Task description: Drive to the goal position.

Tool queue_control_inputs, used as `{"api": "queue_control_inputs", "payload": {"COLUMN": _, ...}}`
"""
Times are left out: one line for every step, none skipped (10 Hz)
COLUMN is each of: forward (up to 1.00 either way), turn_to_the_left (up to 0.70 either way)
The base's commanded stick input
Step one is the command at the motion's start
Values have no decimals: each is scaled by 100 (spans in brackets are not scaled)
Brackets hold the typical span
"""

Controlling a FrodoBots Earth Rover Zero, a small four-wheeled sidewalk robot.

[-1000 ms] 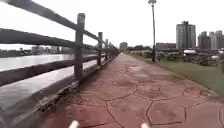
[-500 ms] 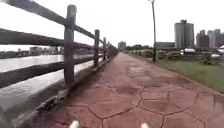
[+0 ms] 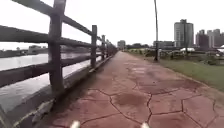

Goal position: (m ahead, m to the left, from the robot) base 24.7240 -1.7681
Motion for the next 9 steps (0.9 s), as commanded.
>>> {"api": "queue_control_inputs", "payload": {"forward": 70, "turn_to_the_left": 0}}
{"api": "queue_control_inputs", "payload": {"forward": 70, "turn_to_the_left": 0}}
{"api": "queue_control_inputs", "payload": {"forward": 70, "turn_to_the_left": 0}}
{"api": "queue_control_inputs", "payload": {"forward": 70, "turn_to_the_left": 0}}
{"api": "queue_control_inputs", "payload": {"forward": 70, "turn_to_the_left": 0}}
{"api": "queue_control_inputs", "payload": {"forward": 70, "turn_to_the_left": 0}}
{"api": "queue_control_inputs", "payload": {"forward": 70, "turn_to_the_left": 0}}
{"api": "queue_control_inputs", "payload": {"forward": 70, "turn_to_the_left": 0}}
{"api": "queue_control_inputs", "payload": {"forward": 70, "turn_to_the_left": 0}}
